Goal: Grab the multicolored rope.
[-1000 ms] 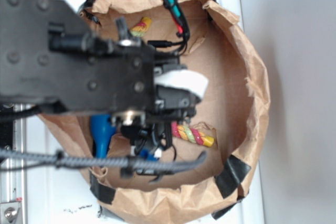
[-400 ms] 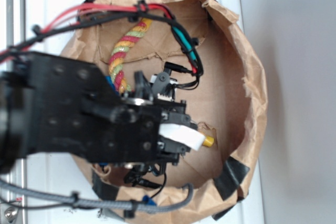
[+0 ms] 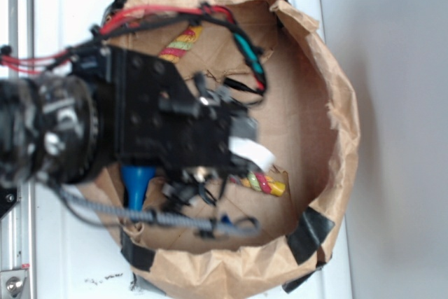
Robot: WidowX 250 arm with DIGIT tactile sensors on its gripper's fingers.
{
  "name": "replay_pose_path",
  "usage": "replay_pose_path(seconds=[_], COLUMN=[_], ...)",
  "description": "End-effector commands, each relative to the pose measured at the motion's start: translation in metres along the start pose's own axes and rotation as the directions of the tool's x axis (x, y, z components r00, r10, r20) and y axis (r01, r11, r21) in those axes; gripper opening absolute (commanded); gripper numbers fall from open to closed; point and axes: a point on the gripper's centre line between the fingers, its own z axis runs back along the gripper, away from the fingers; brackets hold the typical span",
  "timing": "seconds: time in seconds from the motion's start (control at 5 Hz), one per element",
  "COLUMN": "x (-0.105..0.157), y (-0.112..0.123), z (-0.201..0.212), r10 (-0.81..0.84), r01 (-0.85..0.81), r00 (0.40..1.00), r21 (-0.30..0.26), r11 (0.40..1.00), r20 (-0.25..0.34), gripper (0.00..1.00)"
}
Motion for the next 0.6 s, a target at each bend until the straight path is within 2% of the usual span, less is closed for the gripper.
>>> replay_pose_path(seconds=[0.0,0.2,0.4], x=[0.0005,0.0028,0.0043], y=[-0.0033,-0.0030,-0.0014], z=[0.0181,0.0205,0.0272], r10=[-0.050,-0.050,-0.032], r01=[0.049,0.047,0.032], r00=[0.989,0.991,0.990], r21=[0.014,0.024,0.006], r11=[0.999,0.999,0.999], r20=[0.140,0.125,0.140], gripper=[0.00,0.00,0.00])
